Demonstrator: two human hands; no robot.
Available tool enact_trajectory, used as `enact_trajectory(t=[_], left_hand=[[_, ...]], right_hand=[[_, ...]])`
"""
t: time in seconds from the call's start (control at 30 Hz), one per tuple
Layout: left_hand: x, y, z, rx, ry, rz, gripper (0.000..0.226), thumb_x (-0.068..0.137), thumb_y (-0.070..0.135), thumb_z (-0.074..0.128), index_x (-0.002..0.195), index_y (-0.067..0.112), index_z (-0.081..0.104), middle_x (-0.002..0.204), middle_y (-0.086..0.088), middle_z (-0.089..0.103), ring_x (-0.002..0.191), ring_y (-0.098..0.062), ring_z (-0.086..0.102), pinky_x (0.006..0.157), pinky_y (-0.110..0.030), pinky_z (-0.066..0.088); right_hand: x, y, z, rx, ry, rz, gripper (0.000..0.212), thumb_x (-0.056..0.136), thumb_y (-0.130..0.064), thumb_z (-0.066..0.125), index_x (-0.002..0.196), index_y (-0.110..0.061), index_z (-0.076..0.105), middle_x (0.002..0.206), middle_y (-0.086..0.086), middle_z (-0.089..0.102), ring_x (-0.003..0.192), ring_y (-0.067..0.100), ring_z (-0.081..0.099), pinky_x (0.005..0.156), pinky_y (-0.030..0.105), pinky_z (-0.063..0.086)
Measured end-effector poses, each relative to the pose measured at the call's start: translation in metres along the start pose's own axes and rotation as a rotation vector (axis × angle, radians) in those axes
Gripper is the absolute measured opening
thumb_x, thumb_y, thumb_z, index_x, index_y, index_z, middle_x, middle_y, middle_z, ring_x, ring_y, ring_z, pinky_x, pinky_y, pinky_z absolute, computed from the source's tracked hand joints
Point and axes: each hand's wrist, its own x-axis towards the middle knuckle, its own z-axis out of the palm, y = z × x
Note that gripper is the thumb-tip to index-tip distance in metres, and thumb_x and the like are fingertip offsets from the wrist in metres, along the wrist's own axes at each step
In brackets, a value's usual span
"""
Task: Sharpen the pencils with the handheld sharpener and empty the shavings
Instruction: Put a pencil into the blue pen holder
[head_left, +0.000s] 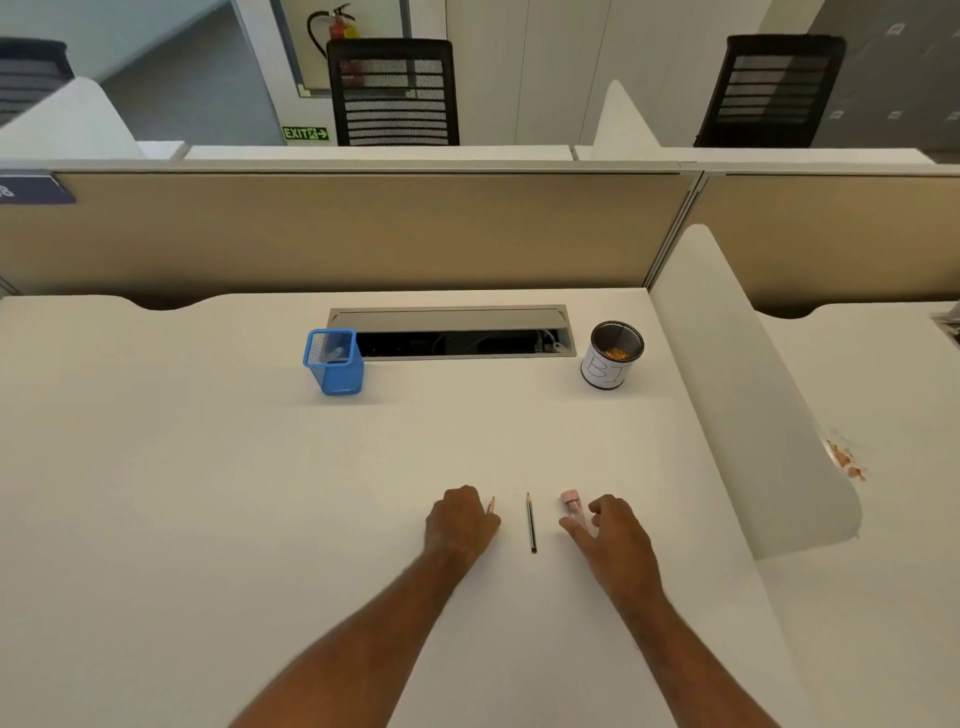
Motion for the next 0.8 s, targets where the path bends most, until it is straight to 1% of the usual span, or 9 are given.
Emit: enact_trajectory(t=[0.13, 0.23, 0.33, 0.4, 0.53, 0.6, 0.67, 0.73, 0.8], left_hand=[[-0.003, -0.009, -0.011, -0.093, -0.011, -0.014, 0.030, 0.091, 0.031, 0.067, 0.107, 0.008, 0.076, 0.109, -0.011, 0.081, 0.103, -0.037, 0.079, 0.085, -0.037, 0.064], [0.000, -0.026, -0.024, -0.338, 0.027, -0.019, 0.011, 0.086, 0.026, 0.070, 0.089, 0.016, 0.074, 0.086, 0.000, 0.077, 0.074, -0.024, 0.074, 0.067, -0.031, 0.058], [0.007, -0.048, -0.047, -0.502, 0.072, 0.059, 0.008, 0.090, 0.015, 0.071, 0.095, 0.022, 0.073, 0.080, 0.001, 0.078, 0.052, -0.008, 0.064, 0.052, -0.023, 0.053], [0.011, -0.062, -0.070, -0.546, 0.113, 0.108, 0.017, 0.096, 0.011, 0.072, 0.108, 0.023, 0.073, 0.088, -0.002, 0.083, 0.057, -0.001, 0.068, 0.058, -0.016, 0.055], [0.025, -0.083, -0.122, -0.604, 0.215, 0.127, 0.020, 0.097, 0.011, 0.077, 0.107, 0.027, 0.071, 0.095, -0.002, 0.084, 0.088, -0.018, 0.080, 0.084, -0.031, 0.062], [0.035, -0.091, -0.149, -0.621, 0.259, 0.114, 0.017, 0.095, 0.015, 0.080, 0.102, 0.027, 0.069, 0.098, -0.004, 0.084, 0.094, -0.021, 0.082, 0.086, -0.034, 0.061], [0.046, -0.098, -0.175, -0.652, 0.315, 0.125, 0.014, 0.095, 0.016, 0.082, 0.101, 0.022, 0.070, 0.102, -0.006, 0.085, 0.097, -0.024, 0.082, 0.088, -0.038, 0.063], [0.059, -0.102, -0.199, -0.661, 0.388, 0.141, 0.013, 0.096, 0.016, 0.083, 0.102, 0.016, 0.072, 0.105, -0.008, 0.084, 0.096, -0.026, 0.081, 0.088, -0.040, 0.064], [0.072, -0.105, -0.220, -0.639, 0.466, 0.160, 0.011, 0.098, 0.016, 0.082, 0.104, 0.012, 0.074, 0.103, -0.007, 0.083, 0.092, -0.021, 0.079, 0.083, -0.034, 0.061]], right_hand=[[-0.004, -0.010, 0.004, 0.007, 0.018, -0.055, 0.041, 0.093, -0.048, 0.078, 0.113, -0.017, 0.060, 0.114, -0.002, 0.061, 0.103, 0.021, 0.067, 0.079, 0.034, 0.051], [-0.007, -0.021, 0.010, 0.024, 0.010, -0.155, 0.040, 0.093, -0.039, 0.081, 0.120, -0.017, 0.061, 0.118, -0.002, 0.061, 0.110, 0.021, 0.066, 0.087, 0.036, 0.056], [-0.011, -0.036, 0.020, 0.014, -0.006, -0.252, 0.049, 0.095, -0.036, 0.080, 0.134, -0.013, 0.061, 0.123, -0.003, 0.061, 0.118, 0.019, 0.063, 0.095, 0.032, 0.054], [-0.012, -0.050, 0.029, -0.010, -0.008, -0.330, 0.050, 0.095, -0.034, 0.081, 0.136, -0.012, 0.063, 0.125, -0.002, 0.061, 0.119, 0.021, 0.062, 0.102, 0.031, 0.050], [-0.014, -0.078, 0.050, -0.075, -0.072, -0.452, 0.055, 0.101, -0.037, 0.073, 0.148, -0.012, 0.057, 0.141, 0.001, 0.060, 0.133, 0.024, 0.059, 0.112, 0.029, 0.043], [-0.013, -0.092, 0.063, -0.072, -0.124, -0.479, 0.065, 0.106, -0.044, 0.063, 0.159, -0.014, 0.043, 0.160, 0.000, 0.049, 0.150, 0.019, 0.047, 0.124, 0.031, 0.036], [-0.011, -0.105, 0.077, -0.084, -0.157, -0.505, 0.073, 0.109, -0.050, 0.054, 0.168, -0.015, 0.028, 0.175, -0.002, 0.031, 0.162, 0.014, 0.028, 0.132, 0.029, 0.021], [-0.007, -0.116, 0.090, -0.163, -0.187, -0.553, 0.077, 0.111, -0.053, 0.045, 0.171, -0.016, 0.014, 0.180, -0.002, 0.013, 0.167, 0.014, 0.011, 0.134, 0.025, 0.003], [-0.002, -0.125, 0.099, -0.243, -0.199, -0.588, 0.079, 0.112, -0.054, 0.040, 0.171, -0.014, 0.007, 0.181, 0.001, 0.004, 0.168, 0.017, 0.002, 0.133, 0.026, -0.006]])
